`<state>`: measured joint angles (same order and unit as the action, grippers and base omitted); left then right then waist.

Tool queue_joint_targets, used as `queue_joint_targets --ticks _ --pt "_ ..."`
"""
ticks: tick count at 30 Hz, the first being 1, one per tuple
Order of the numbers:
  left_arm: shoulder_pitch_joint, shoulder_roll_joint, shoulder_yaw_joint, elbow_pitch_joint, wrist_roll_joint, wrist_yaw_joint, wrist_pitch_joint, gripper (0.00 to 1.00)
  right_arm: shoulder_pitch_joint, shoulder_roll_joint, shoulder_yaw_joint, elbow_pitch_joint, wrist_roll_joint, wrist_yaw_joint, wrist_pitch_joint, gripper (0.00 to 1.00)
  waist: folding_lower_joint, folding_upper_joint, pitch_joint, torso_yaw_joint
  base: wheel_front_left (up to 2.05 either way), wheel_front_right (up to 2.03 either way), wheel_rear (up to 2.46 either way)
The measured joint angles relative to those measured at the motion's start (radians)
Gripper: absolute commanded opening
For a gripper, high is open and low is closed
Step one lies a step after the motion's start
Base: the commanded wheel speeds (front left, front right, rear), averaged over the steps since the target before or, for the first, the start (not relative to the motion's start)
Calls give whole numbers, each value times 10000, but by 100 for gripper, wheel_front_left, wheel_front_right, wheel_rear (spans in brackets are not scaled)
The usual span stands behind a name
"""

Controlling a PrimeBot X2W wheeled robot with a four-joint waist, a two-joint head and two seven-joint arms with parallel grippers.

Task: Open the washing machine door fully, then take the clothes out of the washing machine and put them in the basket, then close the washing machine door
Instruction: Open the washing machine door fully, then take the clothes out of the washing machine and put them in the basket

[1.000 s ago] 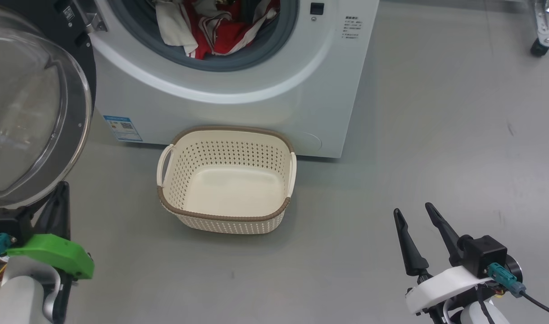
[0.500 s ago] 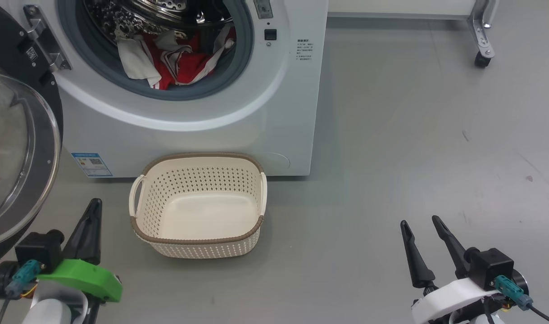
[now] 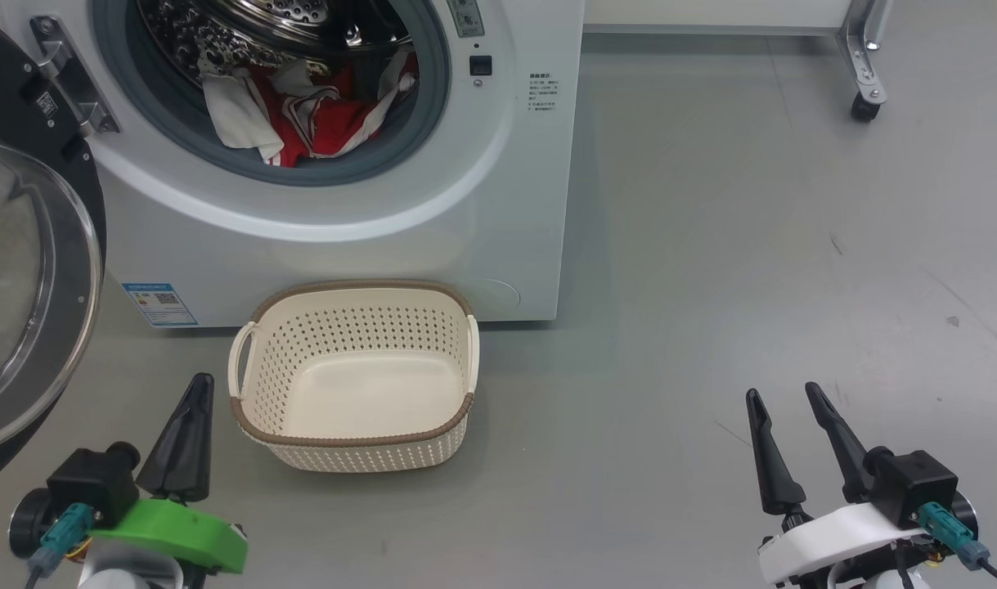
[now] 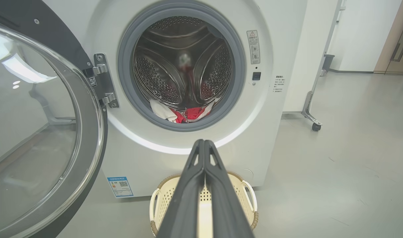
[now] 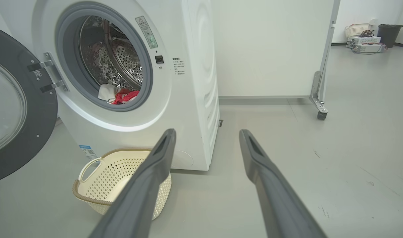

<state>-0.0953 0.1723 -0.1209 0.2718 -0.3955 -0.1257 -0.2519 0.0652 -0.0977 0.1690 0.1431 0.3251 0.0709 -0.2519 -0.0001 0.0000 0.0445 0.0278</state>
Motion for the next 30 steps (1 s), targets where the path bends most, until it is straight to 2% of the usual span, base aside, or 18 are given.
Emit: queue_joint_targets --ticks 3,4,5,7,23,30 --pt "169 -12 -54 -224 0 0 0 0 48 21 -29 -46 0 0 0 100 0 0 10 10 0 0 0" --pt "255 -23 -98 -359 0 0 -2 35 57 31 -61 -84 0 0 0 100 1 0 15 15 0 0 0" --pt "255 -23 -98 -359 0 0 -2 61 57 31 -61 -84 0 0 0 100 1 0 15 15 0 0 0" --pt "341 -44 -96 -537 -10 0 0 100 58 40 -96 -130 0 0 0 100 0 0 22 19 0 0 0" --pt "894 -134 -428 -988 -383 0 -2 100 103 134 -299 -316 -13 -2 0 100 0 0 54 -11 0 0 0" --pt "930 17 -476 -1198 -430 0 -2 100 210 178 -330 -337 -29 0 0 100 0 0 54 -19 0 0 0"
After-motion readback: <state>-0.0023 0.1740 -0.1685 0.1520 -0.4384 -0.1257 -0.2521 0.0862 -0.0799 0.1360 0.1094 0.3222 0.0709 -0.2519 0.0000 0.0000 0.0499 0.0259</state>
